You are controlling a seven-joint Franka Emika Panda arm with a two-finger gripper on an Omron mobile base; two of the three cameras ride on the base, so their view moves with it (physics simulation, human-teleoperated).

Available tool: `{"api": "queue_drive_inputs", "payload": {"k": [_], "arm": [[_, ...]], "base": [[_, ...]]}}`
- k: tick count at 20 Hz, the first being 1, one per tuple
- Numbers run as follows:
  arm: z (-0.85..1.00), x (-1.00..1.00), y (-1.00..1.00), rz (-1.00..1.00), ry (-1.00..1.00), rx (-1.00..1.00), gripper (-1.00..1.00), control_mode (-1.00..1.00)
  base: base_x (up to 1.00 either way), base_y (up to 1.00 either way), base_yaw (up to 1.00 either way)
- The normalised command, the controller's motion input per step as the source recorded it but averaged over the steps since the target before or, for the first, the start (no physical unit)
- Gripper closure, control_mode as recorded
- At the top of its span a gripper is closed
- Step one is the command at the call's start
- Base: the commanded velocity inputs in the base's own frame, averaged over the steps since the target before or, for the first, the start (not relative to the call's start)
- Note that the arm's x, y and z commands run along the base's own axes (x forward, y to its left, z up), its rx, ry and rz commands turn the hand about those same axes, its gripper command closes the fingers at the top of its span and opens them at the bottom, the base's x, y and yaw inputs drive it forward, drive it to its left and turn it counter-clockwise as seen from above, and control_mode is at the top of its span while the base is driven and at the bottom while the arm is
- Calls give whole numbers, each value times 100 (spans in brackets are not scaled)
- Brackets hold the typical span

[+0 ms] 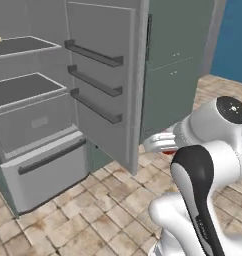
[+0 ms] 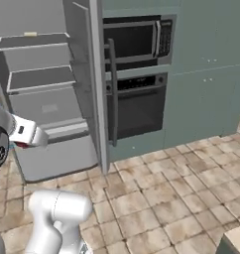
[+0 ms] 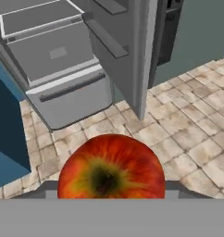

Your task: Pick up the mango and apple from the fridge and place one fruit on each plate on the dining counter.

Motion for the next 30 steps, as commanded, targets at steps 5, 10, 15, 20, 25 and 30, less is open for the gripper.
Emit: {"api": "queue_drive_inputs", "payload": {"k": [5, 10, 15, 20, 25, 30], "arm": [[0, 0, 0, 0, 0, 0, 100, 100], [0, 0, 0, 0, 0, 0, 100, 100], [0, 0, 0, 0, 0, 0, 100, 100], [0, 0, 0, 0, 0, 0, 100, 100], [0, 0, 0, 0, 0, 0, 100, 100], [0, 0, 0, 0, 0, 0, 100, 100]], "base": [[-38, -14, -79], [-43, -34, -68], [-84, -13, -49], [-25, -74, -42], [-15, -100, -17], [-6, -100, -6]]}}
